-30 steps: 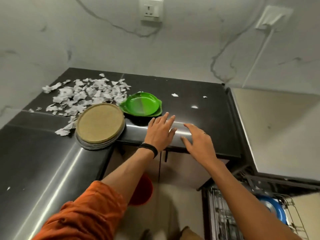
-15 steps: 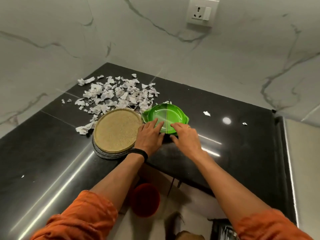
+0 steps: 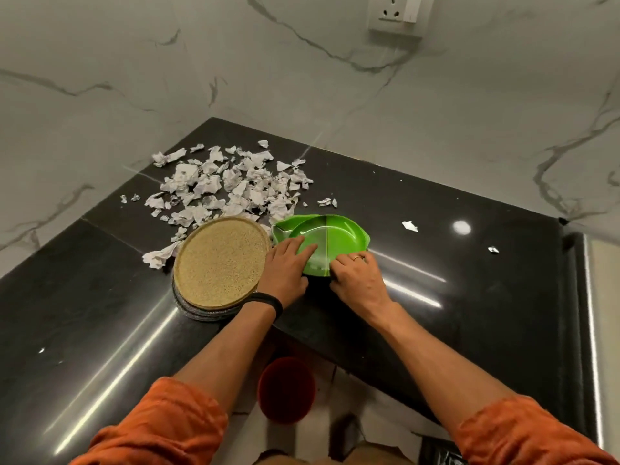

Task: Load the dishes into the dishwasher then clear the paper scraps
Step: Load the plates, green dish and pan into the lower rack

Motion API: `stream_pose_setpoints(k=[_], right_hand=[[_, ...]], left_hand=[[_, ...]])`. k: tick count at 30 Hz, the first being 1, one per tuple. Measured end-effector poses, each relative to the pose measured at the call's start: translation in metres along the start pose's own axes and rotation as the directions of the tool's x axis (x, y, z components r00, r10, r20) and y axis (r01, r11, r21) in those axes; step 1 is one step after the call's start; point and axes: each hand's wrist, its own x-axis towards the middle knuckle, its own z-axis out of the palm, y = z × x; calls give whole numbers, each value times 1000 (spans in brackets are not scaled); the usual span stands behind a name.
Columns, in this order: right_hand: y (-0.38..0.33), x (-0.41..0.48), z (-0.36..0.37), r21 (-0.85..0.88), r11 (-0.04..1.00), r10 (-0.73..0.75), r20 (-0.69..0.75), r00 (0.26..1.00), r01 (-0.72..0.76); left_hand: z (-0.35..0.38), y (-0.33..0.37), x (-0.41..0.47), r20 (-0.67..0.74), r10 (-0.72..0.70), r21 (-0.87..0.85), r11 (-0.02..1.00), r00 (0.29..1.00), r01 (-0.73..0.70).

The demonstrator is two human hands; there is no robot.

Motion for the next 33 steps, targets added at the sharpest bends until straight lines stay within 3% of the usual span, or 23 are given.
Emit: stream_pose_setpoints(k=[5, 9, 14, 16, 21, 26, 33], right_hand=[[-9, -35, -17, 33, 993, 115, -68, 991, -113], [-22, -71, -33, 48, 980, 200, -165, 966, -195], [-57, -136, -58, 79, 924, 380, -312, 871, -375], [-71, -169, -67, 61, 885, 455, -334, 826, -462], [-91, -264, -83, 62, 765, 630, -275, 726, -641], [-98, -370, -98, 94, 616, 770, -284, 572, -782], [-101, -503, -87, 106, 466, 874, -210, 438, -878]], left_hand=[[-2, 16, 1, 42, 196, 112, 974, 980, -199], [-4, 31, -13, -6, 380, 90, 921, 925, -378], [-4, 59, -46, -207, 603, -53, 779, 770, -624], [-1, 74, -63, -227, 676, -105, 699, 701, -707], [13, 126, -108, -181, 817, -252, 500, 548, -828], [23, 205, -160, -125, 918, -344, 315, 375, -885], [62, 319, -233, 36, 983, -389, 182, 182, -903]])
